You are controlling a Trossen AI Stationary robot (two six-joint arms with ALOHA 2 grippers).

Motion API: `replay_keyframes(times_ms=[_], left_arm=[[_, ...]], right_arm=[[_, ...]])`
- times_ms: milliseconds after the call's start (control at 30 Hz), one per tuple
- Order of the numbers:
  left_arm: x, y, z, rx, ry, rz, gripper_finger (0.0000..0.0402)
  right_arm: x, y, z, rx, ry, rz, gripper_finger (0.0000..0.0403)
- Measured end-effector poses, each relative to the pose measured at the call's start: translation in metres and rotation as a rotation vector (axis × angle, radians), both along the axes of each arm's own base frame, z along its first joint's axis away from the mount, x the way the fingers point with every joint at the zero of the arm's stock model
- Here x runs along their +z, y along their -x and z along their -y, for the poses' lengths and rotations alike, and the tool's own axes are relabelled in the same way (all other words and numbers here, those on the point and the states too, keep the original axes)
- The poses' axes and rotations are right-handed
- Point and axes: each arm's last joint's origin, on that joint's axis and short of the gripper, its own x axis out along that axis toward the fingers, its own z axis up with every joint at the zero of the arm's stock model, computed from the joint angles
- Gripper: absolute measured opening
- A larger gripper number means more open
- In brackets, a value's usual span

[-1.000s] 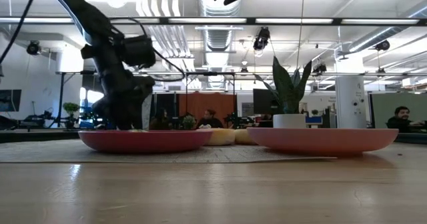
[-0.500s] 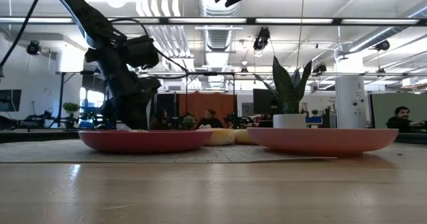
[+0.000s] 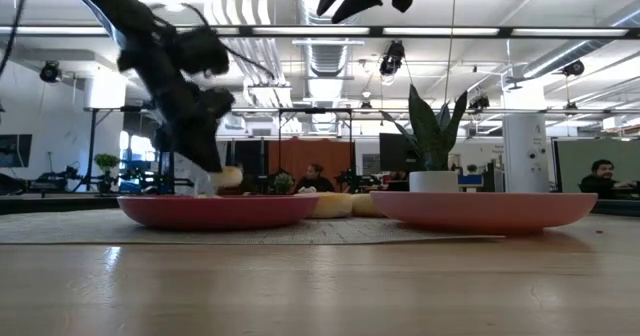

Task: Pick & Place donuts
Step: Put the small yellow donut on the dark pink plate

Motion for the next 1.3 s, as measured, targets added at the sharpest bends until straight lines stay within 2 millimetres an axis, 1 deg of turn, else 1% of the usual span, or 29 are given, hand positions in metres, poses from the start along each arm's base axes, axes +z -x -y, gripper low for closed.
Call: replay_keyframes(times_ms=[133,267,333,433,567,633,767,967,1100,1300], left_arm=[[0.031,0.016,0.011,-0.038,-0.116,0.073,0.0],[0.067,0.032,0.033,-0.137,-0.255,0.234,0.0],[0.082,0.039,0.046,-0.166,-0.326,0.312,0.0],[0.095,0.048,0.063,-0.176,-0.441,0.356,0.0],[0.102,0.05,0.079,-0.181,-0.539,0.369,0.0],[0.102,0.047,0.084,-0.18,-0.56,0.371,0.0],[0.106,0.036,0.09,-0.188,-0.561,0.447,0.0],[0.118,0.018,0.089,-0.207,-0.573,0.475,0.0],[0.125,0.002,0.087,-0.235,-0.59,0.451,0.0],[0.136,-0.019,0.086,-0.267,-0.589,0.452,0.0]], right_arm=[[-0.004,-0.001,0.013,0.026,-0.089,0.009,0.0128],[-0.011,-0.003,0.031,0.156,-0.27,0.024,0.0128],[-0.018,-0.005,0.039,0.232,-0.356,0.046,0.0128],[-0.028,-0.009,0.046,0.288,-0.398,0.095,0.0128],[-0.03,-0.015,0.046,0.33,-0.374,0.198,0.0139],[-0.026,-0.017,0.045,0.343,-0.361,0.235,0.0153],[-0.023,-0.019,0.045,0.366,-0.354,0.27,0.0191],[-0.023,-0.019,0.041,0.402,-0.375,0.267,0.0237],[-0.023,-0.02,0.037,0.411,-0.376,0.265,0.025],[-0.024,-0.019,0.037,0.401,-0.386,0.252,0.0247]])
